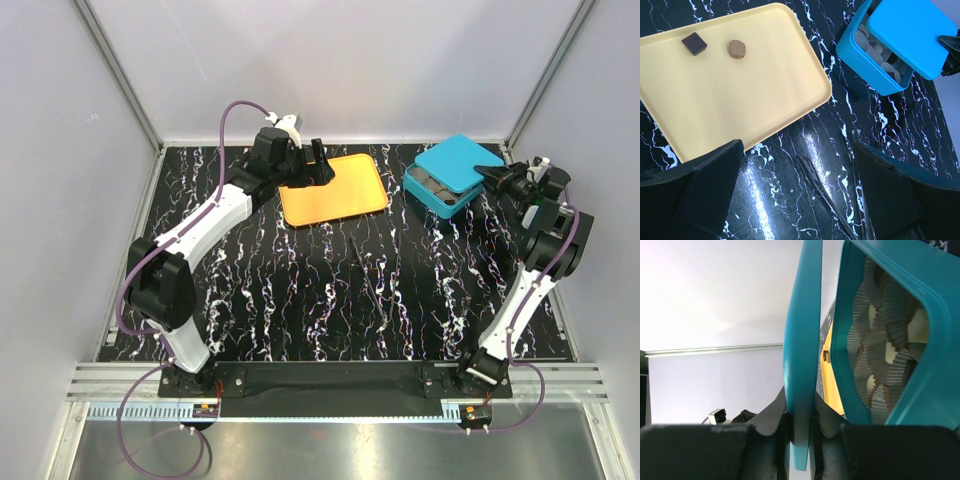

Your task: Pack the chocolate

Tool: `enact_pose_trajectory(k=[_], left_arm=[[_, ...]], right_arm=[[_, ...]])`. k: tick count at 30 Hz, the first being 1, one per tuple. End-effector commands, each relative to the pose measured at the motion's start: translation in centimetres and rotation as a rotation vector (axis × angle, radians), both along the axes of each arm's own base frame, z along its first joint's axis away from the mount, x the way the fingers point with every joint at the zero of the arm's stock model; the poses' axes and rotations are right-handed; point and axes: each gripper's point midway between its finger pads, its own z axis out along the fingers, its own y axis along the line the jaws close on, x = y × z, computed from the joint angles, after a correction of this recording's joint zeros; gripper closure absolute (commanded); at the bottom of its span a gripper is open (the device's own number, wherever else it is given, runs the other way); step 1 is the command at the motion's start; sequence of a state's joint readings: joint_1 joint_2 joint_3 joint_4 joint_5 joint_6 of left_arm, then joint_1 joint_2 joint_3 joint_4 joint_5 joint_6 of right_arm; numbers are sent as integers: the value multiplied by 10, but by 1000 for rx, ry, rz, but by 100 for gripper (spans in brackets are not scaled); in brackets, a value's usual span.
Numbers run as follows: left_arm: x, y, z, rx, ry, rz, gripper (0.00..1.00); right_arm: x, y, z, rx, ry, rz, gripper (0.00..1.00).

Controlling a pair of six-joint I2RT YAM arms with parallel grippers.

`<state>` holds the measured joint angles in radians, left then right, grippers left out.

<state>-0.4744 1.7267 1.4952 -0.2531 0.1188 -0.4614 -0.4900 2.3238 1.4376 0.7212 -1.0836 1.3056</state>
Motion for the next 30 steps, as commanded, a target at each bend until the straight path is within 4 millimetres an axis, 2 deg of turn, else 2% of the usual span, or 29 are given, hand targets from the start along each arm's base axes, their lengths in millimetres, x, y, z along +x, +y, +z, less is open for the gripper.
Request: enact_pose_trajectory(k=[1, 8, 13, 20, 30], left_arm=[[-1, 0, 31, -31, -84, -2, 2], [-2, 1, 28, -18, -82, 2, 2], [0, -1, 25, -24, -74, -3, 2], [0, 2, 23, -6, -78, 2, 2], [1, 2, 22, -1, -75, 2, 2]], right_arm=[[5, 9, 38, -28, -129, 30, 100], [12, 16, 29, -22, -120, 39, 100], [19, 29, 22, -25, -105, 61, 100], [16, 29, 3, -64, -41, 62, 98], [13, 21, -3, -87, -13, 44, 96]])
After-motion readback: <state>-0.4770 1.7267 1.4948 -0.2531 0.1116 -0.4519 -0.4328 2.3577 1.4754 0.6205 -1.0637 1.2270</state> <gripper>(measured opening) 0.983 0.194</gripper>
